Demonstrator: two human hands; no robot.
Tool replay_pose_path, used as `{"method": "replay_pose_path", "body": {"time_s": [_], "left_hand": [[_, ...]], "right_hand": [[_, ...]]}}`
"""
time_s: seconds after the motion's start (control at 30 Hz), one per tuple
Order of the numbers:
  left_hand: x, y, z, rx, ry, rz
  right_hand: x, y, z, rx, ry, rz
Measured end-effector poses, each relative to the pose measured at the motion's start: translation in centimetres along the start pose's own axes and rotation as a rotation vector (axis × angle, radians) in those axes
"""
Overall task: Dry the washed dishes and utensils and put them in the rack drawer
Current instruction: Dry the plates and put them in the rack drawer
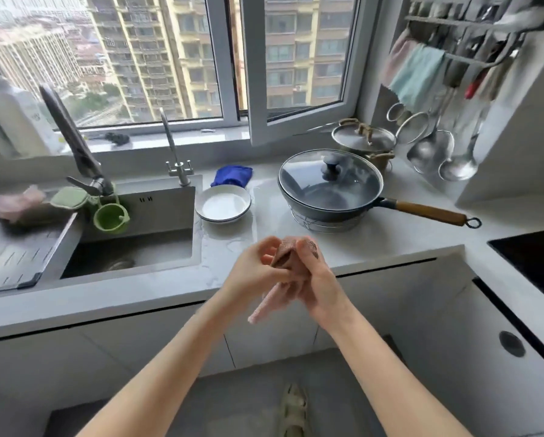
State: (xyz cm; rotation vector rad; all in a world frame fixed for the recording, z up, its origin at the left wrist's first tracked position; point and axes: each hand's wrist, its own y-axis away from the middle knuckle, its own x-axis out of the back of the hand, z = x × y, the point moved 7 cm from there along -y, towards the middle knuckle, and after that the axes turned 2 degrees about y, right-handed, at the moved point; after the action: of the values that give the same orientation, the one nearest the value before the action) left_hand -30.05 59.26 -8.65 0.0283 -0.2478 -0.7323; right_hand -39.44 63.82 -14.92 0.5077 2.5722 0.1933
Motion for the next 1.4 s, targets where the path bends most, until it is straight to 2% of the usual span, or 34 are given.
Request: {"method": "replay_pose_path", "body": {"time_s": [0.13, 0.23, 0.4, 0.5, 0.67, 0.87, 0.97, 1.1, 1.17, 1.27, 1.4], "left_hand": [[5.4, -7.0, -3.1, 0.136, 0.124, 0.014], [10.8, -12.4, -6.6, 0.251, 0.197, 0.206], [17.9, -19.8, -14.0, 0.537, 0.025, 0.508], [20.4, -23.7, -17.8, 0.653, -0.067, 0.601], [22.5, -28.4, -20.8, 0.748, -0.379, 0.537], [24.0, -30.3, -20.8, 0.752, -0.553, 0.437], [24.4, -30.7, -20.6, 0.744, -0.431, 0.427], [25.1, -31.1, -19.8, 0.656, 0.001, 0.46], [25.5, -31.5, -19.0, 0.634, 0.143, 0.448], [26.1, -32.3, -17.8, 0.638, 0.228, 0.405], [26.4, -33.5, -16.3, 0.6, 0.184, 0.364]], "right_hand": [[-1.4, -9.0, -1.3, -0.02, 0.09, -0.02], [-1.4, -16.0, -2.9, 0.012, 0.293, -0.018], [-1.4, -25.1, -5.7, 0.015, 0.492, -0.039], [-1.1, -28.7, -6.6, -0.001, 0.521, -0.026], [-0.3, -32.1, -6.8, -0.043, 0.549, -0.021], [0.4, -34.1, -7.2, -0.048, 0.539, 0.034], [0.7, -34.7, -6.9, -0.05, 0.523, 0.09], [0.6, -35.1, -6.6, -0.054, 0.5, 0.133], [0.4, -35.1, -6.6, -0.052, 0.51, 0.144], [0.3, -35.2, -6.7, -0.037, 0.504, 0.171], [0.0, -35.3, -7.0, 0.0, 0.498, 0.193]]}}
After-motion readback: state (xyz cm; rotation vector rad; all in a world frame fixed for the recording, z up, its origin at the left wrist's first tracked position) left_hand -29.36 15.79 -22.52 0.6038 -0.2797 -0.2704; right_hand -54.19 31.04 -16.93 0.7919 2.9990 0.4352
